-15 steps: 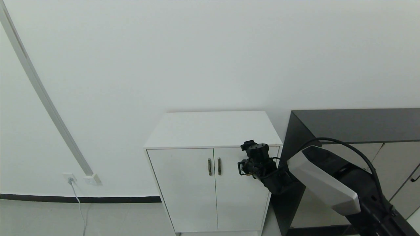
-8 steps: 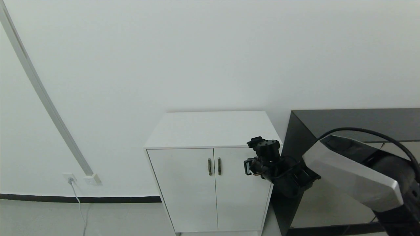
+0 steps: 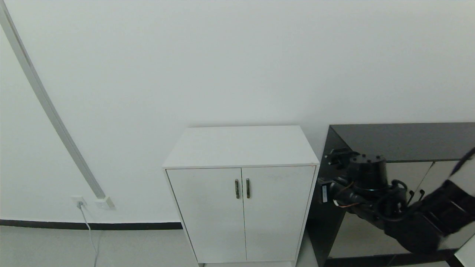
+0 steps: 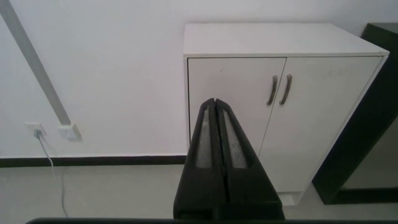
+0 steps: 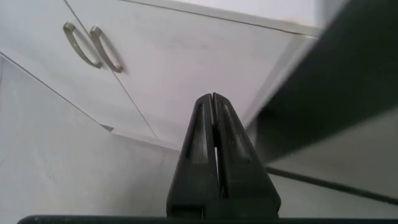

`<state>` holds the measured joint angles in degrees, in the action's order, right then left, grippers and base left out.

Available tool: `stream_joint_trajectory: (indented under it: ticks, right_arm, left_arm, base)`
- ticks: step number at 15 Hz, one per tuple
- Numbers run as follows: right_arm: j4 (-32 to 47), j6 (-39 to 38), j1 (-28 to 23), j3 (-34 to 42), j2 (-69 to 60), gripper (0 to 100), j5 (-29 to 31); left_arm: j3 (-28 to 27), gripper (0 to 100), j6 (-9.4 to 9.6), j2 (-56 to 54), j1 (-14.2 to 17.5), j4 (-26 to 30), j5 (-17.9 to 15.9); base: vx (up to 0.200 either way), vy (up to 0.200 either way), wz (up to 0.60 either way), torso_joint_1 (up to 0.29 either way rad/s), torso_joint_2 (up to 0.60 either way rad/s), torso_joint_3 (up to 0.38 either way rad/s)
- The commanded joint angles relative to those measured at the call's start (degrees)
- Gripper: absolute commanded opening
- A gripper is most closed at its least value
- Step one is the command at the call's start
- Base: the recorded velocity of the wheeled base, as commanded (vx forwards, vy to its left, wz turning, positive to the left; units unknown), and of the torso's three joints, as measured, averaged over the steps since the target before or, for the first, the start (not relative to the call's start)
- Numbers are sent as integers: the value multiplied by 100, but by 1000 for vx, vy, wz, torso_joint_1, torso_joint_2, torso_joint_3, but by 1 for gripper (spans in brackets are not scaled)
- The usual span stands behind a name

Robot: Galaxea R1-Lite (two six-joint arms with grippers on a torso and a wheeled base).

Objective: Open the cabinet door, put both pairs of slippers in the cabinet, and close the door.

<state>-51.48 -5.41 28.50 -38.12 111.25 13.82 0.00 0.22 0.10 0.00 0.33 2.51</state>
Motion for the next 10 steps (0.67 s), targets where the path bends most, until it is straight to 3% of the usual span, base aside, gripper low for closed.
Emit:
stream_joint_trajectory:
  ticks: [1,6,10]
  right_arm:
    - [-55,14,-293,1395,-1782,0,33]
    - [130,409,-1101,2757,-3435,0,-73]
    - [1597,612,-1233,2907,-4841,0,-222]
  left_arm:
    - [0,0,-4,-1,0,2,4]
    - [0,0,-13,-1,0,2,13]
    - [0,0,-13,-1,0,2,21]
  base:
    - [0,0,0,0,0,0]
    - [0,0,0,0,0,0]
    - [0,0,0,0,0,0]
